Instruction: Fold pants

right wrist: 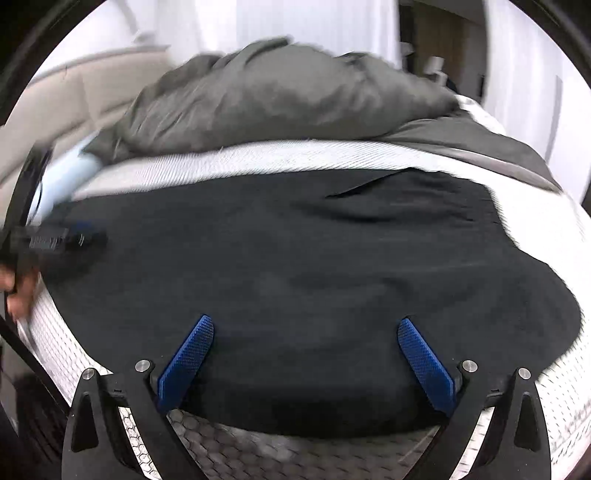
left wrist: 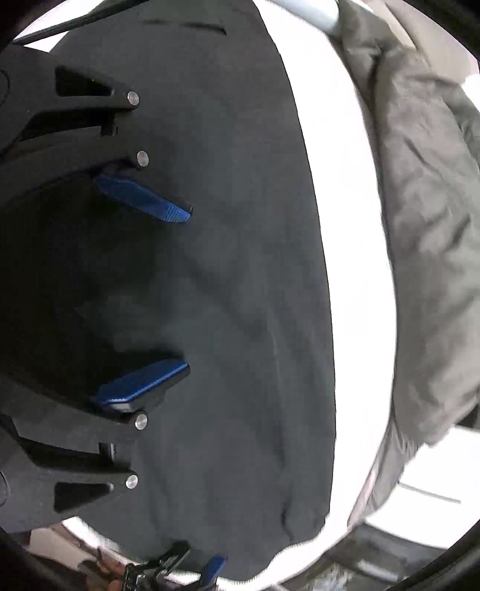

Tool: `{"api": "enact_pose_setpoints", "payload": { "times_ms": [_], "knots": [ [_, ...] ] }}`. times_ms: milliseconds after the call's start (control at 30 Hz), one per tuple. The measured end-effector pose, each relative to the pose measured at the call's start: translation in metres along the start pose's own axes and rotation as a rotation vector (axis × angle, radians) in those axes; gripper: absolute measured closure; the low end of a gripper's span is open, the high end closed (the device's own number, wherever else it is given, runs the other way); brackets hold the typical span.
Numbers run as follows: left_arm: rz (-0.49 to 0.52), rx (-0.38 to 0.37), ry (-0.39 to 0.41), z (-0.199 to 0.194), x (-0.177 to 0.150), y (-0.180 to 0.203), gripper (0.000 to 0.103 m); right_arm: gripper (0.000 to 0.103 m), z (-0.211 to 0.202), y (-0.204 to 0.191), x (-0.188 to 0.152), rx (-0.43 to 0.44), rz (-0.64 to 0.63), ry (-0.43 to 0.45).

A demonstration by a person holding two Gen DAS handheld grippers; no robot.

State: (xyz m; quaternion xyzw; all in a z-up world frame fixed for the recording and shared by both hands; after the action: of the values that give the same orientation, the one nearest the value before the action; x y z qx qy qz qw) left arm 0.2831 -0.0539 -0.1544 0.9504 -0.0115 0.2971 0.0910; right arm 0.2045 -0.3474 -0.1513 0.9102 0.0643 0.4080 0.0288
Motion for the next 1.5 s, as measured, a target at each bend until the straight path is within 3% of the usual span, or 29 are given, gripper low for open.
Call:
{"api": "enact_pose_setpoints", "payload": {
  "times_ms": [67, 233, 333, 400, 467, 533, 600, 733, 867, 967, 1033, 1133, 1267, 1300, 1367, 1433, 1500],
  "knots": [
    [-0.029, 0.02, 0.017, -0.006, -0.003, -0.03, 0.028, 0.001, 0.01, -0.003, -0.006, -0.022, -0.009, -0.018],
    [-0.113, 0.077, 0.046, -0.031, -0.012, -0.113, 0.03, 0.001, 0.018, 0.002, -0.006, 0.017, 0.017, 0.009],
    [-0.174, 0.164, 0.051, -0.047, -0.017, -0.168, 0.032, 0.001, 0.019, 0.002, -0.007, 0.011, 0.012, 0.013],
    [-0.242, 0.145, 0.071, -0.056, -0.02, -0.19, 0.043, 0.001, 0.018, 0.003, -0.008, 0.015, 0.019, 0.013],
    [-0.268, 0.175, 0.099, -0.065, -0.023, -0.196, 0.047, 0.001, 0.016, 0.003, -0.009, 0.012, 0.025, 0.019],
    [-0.237, 0.218, 0.11, -0.071, -0.024, -0.183, 0.046, 0.001, 0.015, 0.004, -0.009, 0.008, 0.031, 0.03],
    [-0.23, 0.207, 0.118, -0.074, -0.024, -0.161, 0.046, 0.001, 0.012, 0.005, -0.007, -0.002, 0.041, 0.032],
    [-0.159, 0.04, 0.143, -0.072, -0.024, -0.079, 0.046, 0.0, -0.001, 0.001, 0.002, -0.002, 0.071, 0.022],
    [0.026, -0.108, 0.119, -0.053, -0.029, 0.019, 0.044, 0.0, -0.013, -0.037, 0.014, 0.069, -0.004, 0.044],
    [0.118, -0.061, 0.072, -0.029, -0.042, 0.045, 0.042, 0.003, -0.009, -0.065, 0.011, 0.097, -0.111, 0.032],
    [0.07, -0.084, 0.093, -0.026, -0.045, 0.04, 0.038, 0.004, -0.007, -0.064, 0.003, 0.099, -0.158, 0.028],
    [0.043, -0.113, 0.089, -0.025, -0.046, 0.034, 0.037, 0.004, -0.007, -0.024, -0.007, 0.065, -0.137, 0.022],
    [0.059, -0.096, 0.087, -0.022, -0.047, 0.035, 0.034, 0.005, 0.001, 0.098, -0.02, -0.196, -0.004, 0.003],
    [0.061, -0.089, 0.089, -0.022, -0.047, 0.035, 0.033, 0.006, 0.0, 0.127, -0.024, -0.201, 0.068, 0.008],
    [0.051, -0.082, 0.086, -0.018, -0.046, 0.033, 0.032, 0.007, -0.004, 0.151, -0.027, -0.181, 0.155, 0.013],
    [0.031, -0.074, 0.08, -0.021, -0.044, 0.033, 0.032, 0.005, -0.01, 0.16, -0.027, -0.278, 0.149, 0.008],
    [0.004, -0.074, 0.072, -0.027, -0.04, 0.034, 0.032, 0.005, -0.015, 0.15, -0.024, -0.251, 0.147, 0.018]
  ]
}}
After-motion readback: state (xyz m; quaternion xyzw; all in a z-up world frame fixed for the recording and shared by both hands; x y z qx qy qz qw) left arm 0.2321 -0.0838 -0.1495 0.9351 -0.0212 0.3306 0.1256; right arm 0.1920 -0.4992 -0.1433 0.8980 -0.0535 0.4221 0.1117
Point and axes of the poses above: each gripper's, at about its wrist camera, not at the fingertips, and z roughly the way its jaws point, y to its right, x to its top, the point moved 10 cm from there along z, roughly the way its jaws point, and after that the axes turned 7 degrees about -x, right-handed, at the moved point
